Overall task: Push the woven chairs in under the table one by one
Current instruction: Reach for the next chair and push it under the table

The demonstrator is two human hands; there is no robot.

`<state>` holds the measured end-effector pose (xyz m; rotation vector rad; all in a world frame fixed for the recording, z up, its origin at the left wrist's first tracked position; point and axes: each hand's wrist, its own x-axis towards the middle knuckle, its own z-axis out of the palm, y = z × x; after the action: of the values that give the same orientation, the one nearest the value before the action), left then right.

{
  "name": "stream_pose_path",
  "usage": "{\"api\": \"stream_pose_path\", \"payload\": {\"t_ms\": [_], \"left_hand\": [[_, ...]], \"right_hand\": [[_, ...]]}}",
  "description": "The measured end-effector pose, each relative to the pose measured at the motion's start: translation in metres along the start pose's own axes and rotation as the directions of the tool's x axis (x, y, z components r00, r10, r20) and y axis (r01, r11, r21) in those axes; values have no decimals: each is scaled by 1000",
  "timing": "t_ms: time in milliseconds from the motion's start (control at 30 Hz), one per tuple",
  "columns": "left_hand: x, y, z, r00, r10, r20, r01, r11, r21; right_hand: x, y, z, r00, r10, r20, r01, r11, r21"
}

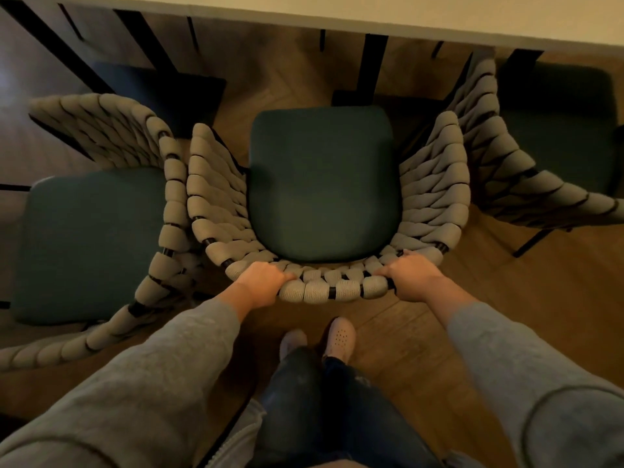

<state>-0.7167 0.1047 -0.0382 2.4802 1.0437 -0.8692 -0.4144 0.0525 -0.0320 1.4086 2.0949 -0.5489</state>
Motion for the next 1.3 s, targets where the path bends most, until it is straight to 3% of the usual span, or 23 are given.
{"api": "stream_pose_path", "payload": {"t_ms": [367, 833, 1300], "left_hand": [[5, -16, -4, 1000, 15, 7, -15, 1000, -1], [18, 1, -23, 998, 28, -54, -31, 998, -57], [73, -60, -71, 999, 40, 14, -41, 995, 95]], "right_hand": [[9, 1, -9, 999, 0, 39, -3, 998, 63], [6, 36, -38, 999, 31, 37, -30, 999, -17], [48, 45, -57, 991, 114, -76, -103, 986, 134]]}}
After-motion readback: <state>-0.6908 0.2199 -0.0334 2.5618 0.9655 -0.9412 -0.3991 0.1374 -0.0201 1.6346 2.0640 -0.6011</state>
